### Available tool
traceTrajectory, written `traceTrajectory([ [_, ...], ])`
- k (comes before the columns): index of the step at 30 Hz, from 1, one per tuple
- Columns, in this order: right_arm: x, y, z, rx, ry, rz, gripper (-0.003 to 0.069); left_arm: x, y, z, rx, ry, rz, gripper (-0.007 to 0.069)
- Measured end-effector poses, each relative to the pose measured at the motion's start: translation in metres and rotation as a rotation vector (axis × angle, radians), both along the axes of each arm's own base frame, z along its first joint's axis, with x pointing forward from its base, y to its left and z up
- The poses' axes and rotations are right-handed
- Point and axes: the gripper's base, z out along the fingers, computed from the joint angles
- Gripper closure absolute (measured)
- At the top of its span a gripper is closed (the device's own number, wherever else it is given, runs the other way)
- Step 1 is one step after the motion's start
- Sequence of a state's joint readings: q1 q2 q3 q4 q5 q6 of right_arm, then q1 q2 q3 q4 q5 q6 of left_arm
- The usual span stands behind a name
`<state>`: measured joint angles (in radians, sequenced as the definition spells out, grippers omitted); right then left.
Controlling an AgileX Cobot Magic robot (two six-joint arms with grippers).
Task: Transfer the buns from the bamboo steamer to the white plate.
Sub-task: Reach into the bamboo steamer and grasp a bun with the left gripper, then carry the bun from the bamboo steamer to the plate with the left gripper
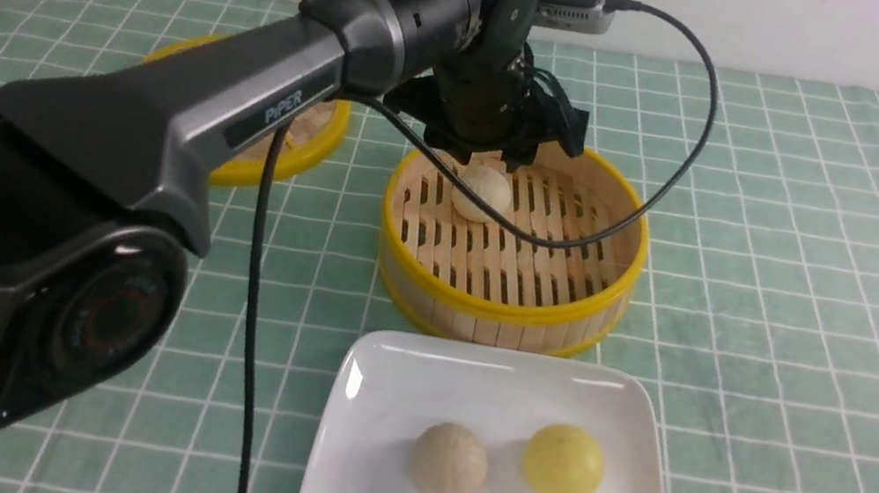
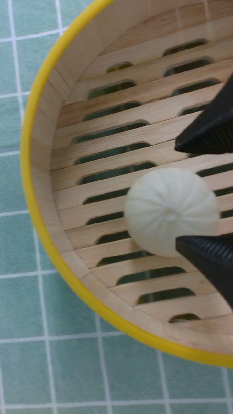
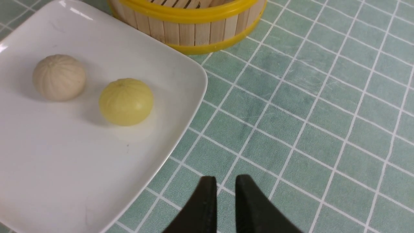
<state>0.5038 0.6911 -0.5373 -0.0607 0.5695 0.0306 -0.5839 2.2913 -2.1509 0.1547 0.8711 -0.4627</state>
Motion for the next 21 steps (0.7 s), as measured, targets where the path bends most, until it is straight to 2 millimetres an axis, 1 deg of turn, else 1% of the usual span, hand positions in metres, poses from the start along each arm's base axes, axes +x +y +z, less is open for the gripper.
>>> traceTrajectory([
  [4,0.0,0.0,0.0,0.0,0.0,0.0,0.0539,0.008,-0.004,-0.017,-0.004,-0.026,0.0,0.0242],
  [6,0.0,0.0,0.0,-0.001,0.0,0.0,0.0536,0.012,-0.005,-0.03,0.016,-0.027,0.005,0.0273],
  [8,0.0,0.0,0.0,0.0,0.0,0.0,0.0534,0.013,-0.005,-0.037,0.037,-0.025,0.004,0.0325],
  [10,0.0,0.0,0.0,0.0,0.0,0.0,0.0533,0.014,-0.004,-0.04,0.055,-0.018,0.004,0.0433],
  [11,0.0,0.0,0.0,0.0,0.0,0.0,0.0532,0.013,-0.004,-0.04,0.06,-0.011,0.005,0.0478],
  [12,0.0,0.0,0.0,0.0,0.0,0.0,0.0531,0.012,-0.002,-0.039,0.073,-0.001,0.001,0.0541],
  [14,0.0,0.0,0.0,0.0,0.0,0.0,0.0529,0.008,-0.002,-0.032,0.092,0.01,-0.017,0.0584],
  [17,0.0,0.0,0.0,0.0,0.0,0.0,0.0527,-0.007,-0.002,-0.007,0.135,0.021,-0.069,0.0596],
  [18,0.0,0.0,0.0,0.0,0.0,0.0,0.0526,-0.012,-0.002,0.003,0.142,0.016,-0.085,0.0596],
  [19,0.0,0.0,0.0,0.0,0.0,0.0,0.0524,-0.022,-0.003,0.025,0.141,-0.009,-0.114,0.0596],
  [20,0.0,0.0,0.0,0.0,0.0,0.0,0.0524,-0.023,-0.003,0.028,0.141,-0.014,-0.118,0.0596],
  [21,0.0,0.0,0.0,0.0,0.0,0.0,0.0523,-0.033,-0.002,0.051,0.137,-0.048,-0.144,0.0596],
])
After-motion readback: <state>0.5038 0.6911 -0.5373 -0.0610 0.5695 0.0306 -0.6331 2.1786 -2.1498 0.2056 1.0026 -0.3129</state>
